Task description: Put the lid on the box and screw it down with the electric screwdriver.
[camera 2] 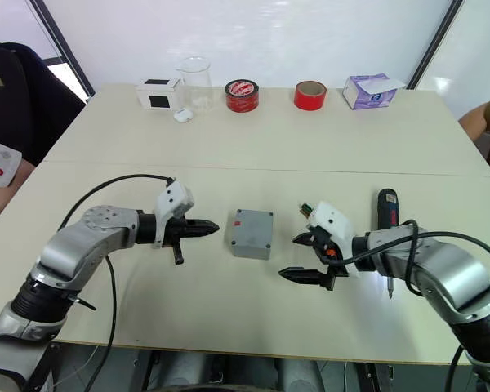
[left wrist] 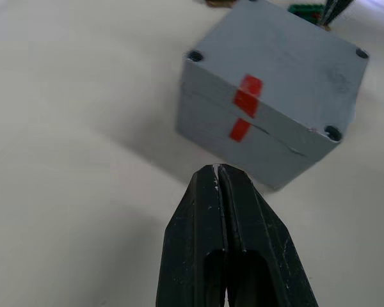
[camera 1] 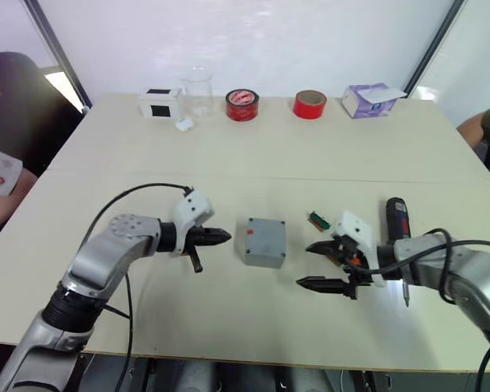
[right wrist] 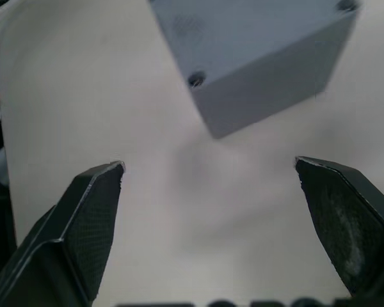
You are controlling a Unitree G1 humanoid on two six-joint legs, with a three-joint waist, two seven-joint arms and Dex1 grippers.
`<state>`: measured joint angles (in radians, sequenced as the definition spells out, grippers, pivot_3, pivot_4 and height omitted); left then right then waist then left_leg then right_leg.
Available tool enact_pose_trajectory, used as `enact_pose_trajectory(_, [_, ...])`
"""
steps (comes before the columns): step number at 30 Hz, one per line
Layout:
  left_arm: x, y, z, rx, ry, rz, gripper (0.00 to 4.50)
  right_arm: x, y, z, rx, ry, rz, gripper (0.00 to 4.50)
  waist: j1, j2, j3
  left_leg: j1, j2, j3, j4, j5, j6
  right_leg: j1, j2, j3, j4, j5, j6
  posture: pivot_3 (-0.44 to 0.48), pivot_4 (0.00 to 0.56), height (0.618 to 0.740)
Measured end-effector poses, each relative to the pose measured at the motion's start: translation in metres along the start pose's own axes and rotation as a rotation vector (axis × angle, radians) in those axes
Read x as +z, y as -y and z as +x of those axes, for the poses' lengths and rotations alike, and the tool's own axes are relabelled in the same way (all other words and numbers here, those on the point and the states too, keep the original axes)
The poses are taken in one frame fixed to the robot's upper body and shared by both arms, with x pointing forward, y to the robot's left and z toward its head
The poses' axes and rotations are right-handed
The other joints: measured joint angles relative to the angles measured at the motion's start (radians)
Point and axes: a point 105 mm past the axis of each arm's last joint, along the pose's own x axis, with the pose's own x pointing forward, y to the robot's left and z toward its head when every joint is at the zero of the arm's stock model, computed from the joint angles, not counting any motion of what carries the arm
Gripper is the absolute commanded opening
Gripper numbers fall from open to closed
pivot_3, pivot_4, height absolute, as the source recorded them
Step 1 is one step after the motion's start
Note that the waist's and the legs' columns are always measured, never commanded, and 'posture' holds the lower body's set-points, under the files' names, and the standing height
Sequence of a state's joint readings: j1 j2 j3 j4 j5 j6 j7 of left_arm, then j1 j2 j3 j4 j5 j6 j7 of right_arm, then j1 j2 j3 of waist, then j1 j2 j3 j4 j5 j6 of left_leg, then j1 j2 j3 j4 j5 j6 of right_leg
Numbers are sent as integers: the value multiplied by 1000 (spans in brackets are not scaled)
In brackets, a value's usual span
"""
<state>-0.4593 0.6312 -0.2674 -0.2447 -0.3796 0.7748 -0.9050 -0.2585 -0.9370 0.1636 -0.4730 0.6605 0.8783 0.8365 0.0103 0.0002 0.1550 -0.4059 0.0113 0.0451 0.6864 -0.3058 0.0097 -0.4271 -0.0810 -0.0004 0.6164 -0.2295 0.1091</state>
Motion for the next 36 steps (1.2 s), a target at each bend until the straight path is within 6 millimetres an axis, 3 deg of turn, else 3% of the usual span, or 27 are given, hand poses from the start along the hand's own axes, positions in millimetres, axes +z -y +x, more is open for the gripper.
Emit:
enact_pose_trajectory(5, [1, 0, 15, -28, -45, 51, 0, -1, -12, 27, 66, 26, -8, 4454, 1, 0, 0, 0, 0, 0, 0, 0, 0, 0, 0, 0, 1, 0, 0, 0, 150, 740])
enact_pose_trajectory(9, [-4, -10, 26, -10, -62, 51, 0, -4, -13, 33, 72, 17, -16, 4454, 2, 0, 0, 0, 0, 0, 0, 0, 0, 0, 0, 0, 1, 0, 0, 0, 150, 740])
enact_pose_trajectory(15, [13, -21, 38, 9, -10, 100, 0, 0, -27, 38, 132, 30, -12, 4454, 2, 0, 0, 0, 0, 0, 1, 0, 0, 0, 0, 0, 1, 0, 0, 0, 150, 740])
enact_pose_trajectory(18, [10, -25, 38, 25, -21, 107, 0, -1, -28, 34, 129, 28, -18, 4454, 2, 0, 0, 0, 0, 0, 1, 0, 0, 0, 0, 0, 1, 0, 0, 0, 150, 740])
enact_pose_trajectory(22, [-17, -42, 18, 112, -138, 119, 0, -5, -7, 18, 9, -21, -52, 4454, -5, 0, 0, 1, 0, 0, 1, 0, 0, 0, 0, 0, 2, 0, 0, 0, 150, 740])
enact_pose_trajectory(24, [-19, -40, 13, 115, -144, 137, 0, -9, 10, 11, -61, -50, -67, 4454, -3, -1, 0, 1, 0, 0, 1, 0, 0, 0, 0, 0, 2, 0, 0, 0, 150, 740])
enact_pose_trajectory(30, [-25, -14, 4, 7, -154, 131, 0, 7, 41, 6, -156, -26, -164, 4454, -3, 0, 0, 1, 0, 0, 1, 0, 0, 0, 0, 0, 2, 0, 0, 0, 150, 740])
enact_pose_trajectory(36, [-23, 5, 10, -67, -150, 135, 0, 13, 42, 19, -101, -1, -220, 4454, 3, 0, 0, 0, 0, 1, 1, 0, 0, 0, 0, 0, 2, 0, 0, 0, 150, 740])
